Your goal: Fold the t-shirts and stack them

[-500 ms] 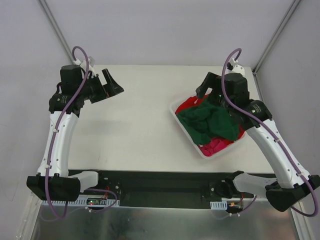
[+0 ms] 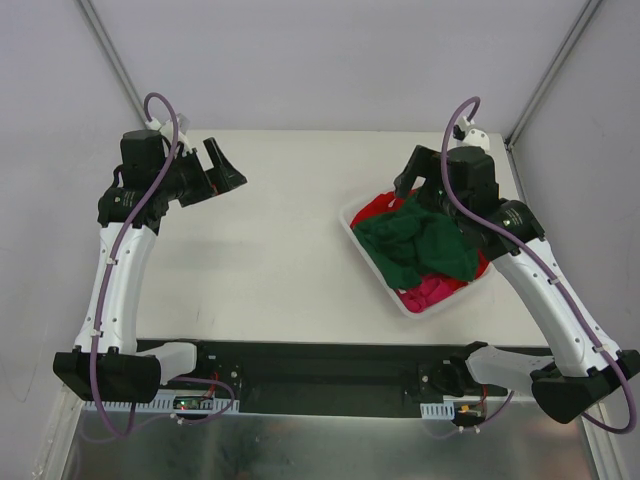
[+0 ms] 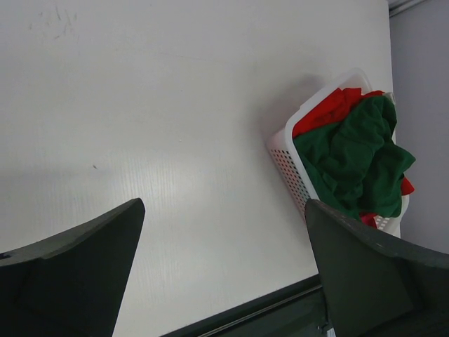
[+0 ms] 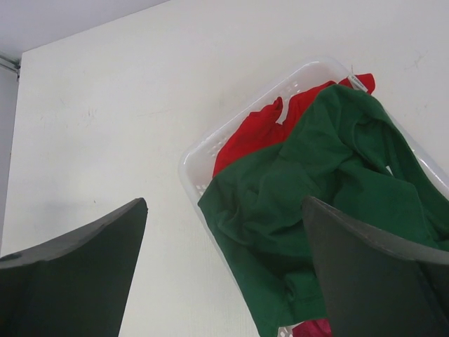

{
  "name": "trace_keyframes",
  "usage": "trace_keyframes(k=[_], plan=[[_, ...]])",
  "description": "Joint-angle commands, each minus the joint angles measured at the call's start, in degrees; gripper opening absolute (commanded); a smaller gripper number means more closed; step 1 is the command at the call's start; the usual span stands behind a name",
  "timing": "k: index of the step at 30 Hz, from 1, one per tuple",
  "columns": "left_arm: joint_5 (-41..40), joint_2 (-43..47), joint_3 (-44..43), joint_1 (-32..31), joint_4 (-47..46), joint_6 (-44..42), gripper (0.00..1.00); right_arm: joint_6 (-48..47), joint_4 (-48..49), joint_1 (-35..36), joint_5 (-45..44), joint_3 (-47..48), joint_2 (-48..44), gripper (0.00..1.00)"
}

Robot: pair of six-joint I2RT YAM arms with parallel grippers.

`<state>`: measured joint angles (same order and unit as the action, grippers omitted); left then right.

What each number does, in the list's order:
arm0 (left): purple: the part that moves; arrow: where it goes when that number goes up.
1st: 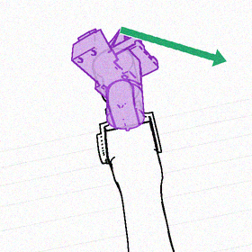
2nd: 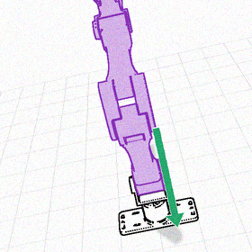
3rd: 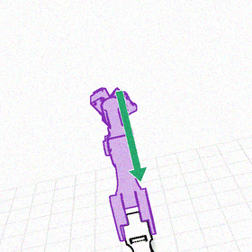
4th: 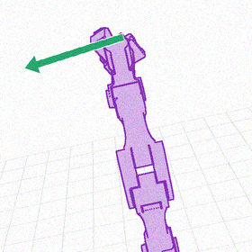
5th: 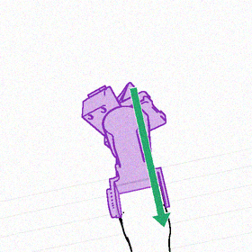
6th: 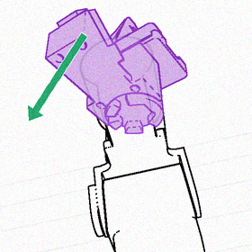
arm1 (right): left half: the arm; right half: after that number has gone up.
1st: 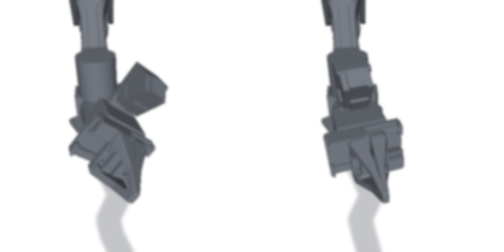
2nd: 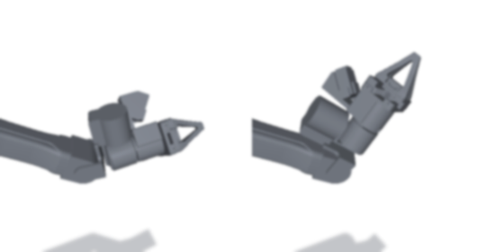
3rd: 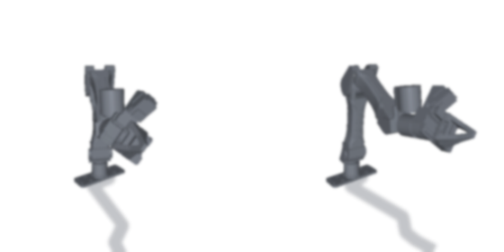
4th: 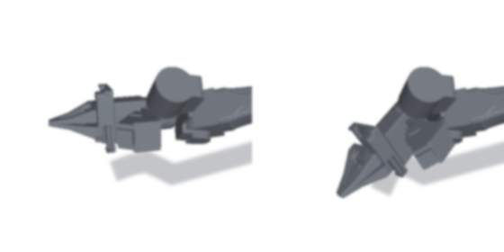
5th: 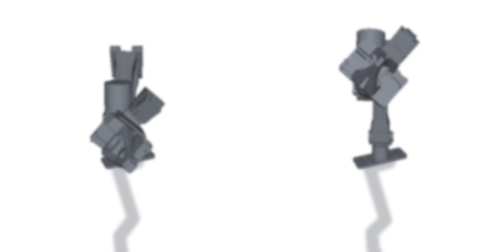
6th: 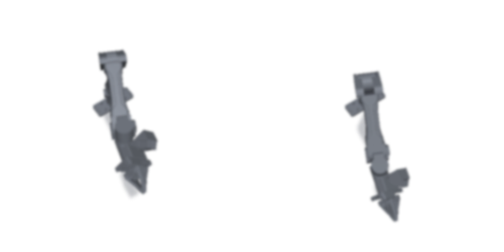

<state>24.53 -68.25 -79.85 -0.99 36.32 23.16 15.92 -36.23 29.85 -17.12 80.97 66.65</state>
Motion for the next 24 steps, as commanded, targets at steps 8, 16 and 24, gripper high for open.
trace_keyframes(k=[8,16,24], plan=[[-1.86,1.71,-0.3,0.64,-0.72,-3.03,0.99,-1.69,3.09,0.04,-0.63,0.94,0.23,0.96],[-3.44,2.95,0.49,0.73,-0.72,-3.91,0.99,-1.42,1.87,0.13,-3.17,1.73,-0.21,0.96],[-4.58,3.29,1.46,0.64,-0.72,-3.12,0.99,-2.65,3.08,0.04,-4.76,-1.16,-3.28,0.96]])
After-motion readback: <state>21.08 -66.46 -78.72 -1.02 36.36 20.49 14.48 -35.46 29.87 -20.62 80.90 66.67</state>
